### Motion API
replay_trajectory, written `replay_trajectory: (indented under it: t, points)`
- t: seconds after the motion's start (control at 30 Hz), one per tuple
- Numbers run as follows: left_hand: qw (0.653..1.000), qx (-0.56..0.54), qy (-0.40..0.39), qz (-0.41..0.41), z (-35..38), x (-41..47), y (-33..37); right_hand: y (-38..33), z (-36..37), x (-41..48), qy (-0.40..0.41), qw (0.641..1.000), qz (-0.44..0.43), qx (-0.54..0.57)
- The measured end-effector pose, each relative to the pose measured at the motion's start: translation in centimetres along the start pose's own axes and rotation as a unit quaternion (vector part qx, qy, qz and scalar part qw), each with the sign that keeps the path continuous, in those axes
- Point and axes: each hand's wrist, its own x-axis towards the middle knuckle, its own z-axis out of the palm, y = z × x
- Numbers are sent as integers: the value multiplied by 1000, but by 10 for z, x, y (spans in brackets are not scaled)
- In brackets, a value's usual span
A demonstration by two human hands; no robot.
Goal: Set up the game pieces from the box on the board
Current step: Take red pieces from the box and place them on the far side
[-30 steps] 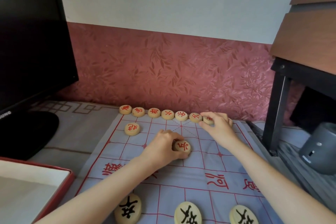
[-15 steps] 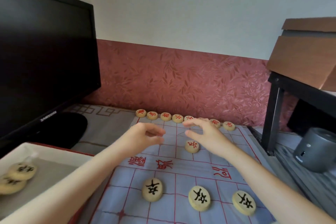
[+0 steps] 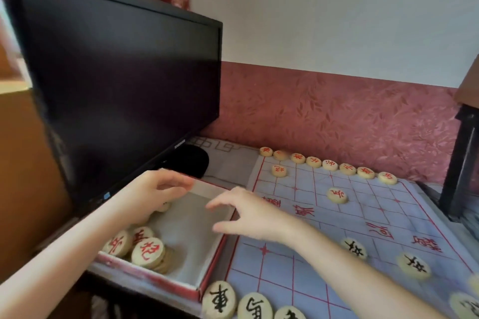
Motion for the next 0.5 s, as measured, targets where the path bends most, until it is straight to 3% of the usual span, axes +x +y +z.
replay_trajectory:
  t: [0.17,0.5]
  points:
    - [999,21,29,-5,-18,-29,-23,-39,46,23,-51,998,-40,5]
    - [996,72,43,33,-30,-48,-49,-57,71,31,-33,996,-84,29]
